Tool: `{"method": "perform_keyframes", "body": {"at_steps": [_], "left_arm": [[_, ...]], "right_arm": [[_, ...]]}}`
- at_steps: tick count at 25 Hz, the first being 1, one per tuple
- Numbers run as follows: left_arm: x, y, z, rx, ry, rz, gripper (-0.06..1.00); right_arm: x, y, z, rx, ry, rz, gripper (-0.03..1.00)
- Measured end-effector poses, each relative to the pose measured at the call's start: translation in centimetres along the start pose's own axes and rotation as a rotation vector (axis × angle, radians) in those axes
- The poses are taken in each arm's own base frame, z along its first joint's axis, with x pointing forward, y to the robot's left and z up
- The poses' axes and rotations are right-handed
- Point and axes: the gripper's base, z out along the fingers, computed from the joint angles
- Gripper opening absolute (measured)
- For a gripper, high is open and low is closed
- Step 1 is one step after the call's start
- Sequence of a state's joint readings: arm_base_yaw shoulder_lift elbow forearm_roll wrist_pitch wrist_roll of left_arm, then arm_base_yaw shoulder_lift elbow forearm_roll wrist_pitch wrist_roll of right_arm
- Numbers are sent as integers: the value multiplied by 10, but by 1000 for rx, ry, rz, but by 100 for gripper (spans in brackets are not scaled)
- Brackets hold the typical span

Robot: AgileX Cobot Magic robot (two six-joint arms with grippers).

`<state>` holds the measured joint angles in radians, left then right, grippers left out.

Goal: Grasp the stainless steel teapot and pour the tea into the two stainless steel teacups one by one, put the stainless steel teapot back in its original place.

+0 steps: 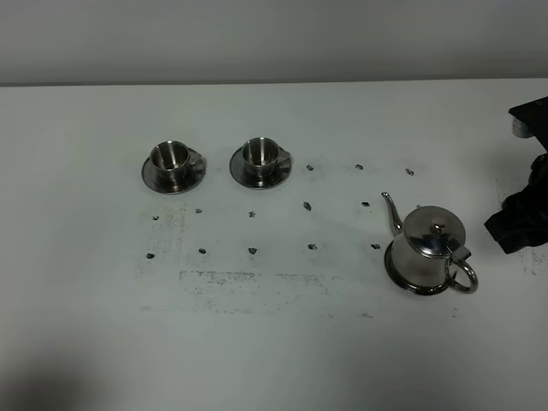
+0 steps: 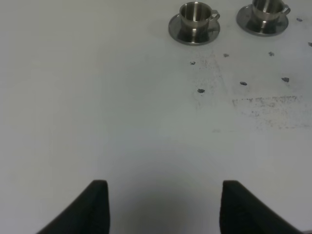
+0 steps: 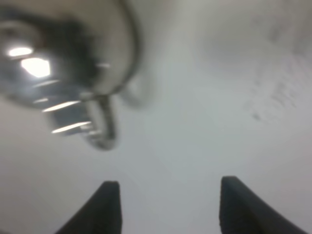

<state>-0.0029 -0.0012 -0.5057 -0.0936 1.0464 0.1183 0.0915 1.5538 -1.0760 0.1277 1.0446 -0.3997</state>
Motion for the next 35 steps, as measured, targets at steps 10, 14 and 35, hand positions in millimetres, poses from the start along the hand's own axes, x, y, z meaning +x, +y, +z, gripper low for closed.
{"method": "perform_keyframes", "body": {"at_steps": [10,14,35], "left_arm": [[0,0,0,-1,0,1,49],[0,0,0,-1,0,1,49],[0,0,0,-1,0,1,49]], "right_arm": [[-8,10,4,2,-29,-250,50],[-14,15,16,13,-13,-293,52],[-23,23,51,-54,52,-265,52]]}}
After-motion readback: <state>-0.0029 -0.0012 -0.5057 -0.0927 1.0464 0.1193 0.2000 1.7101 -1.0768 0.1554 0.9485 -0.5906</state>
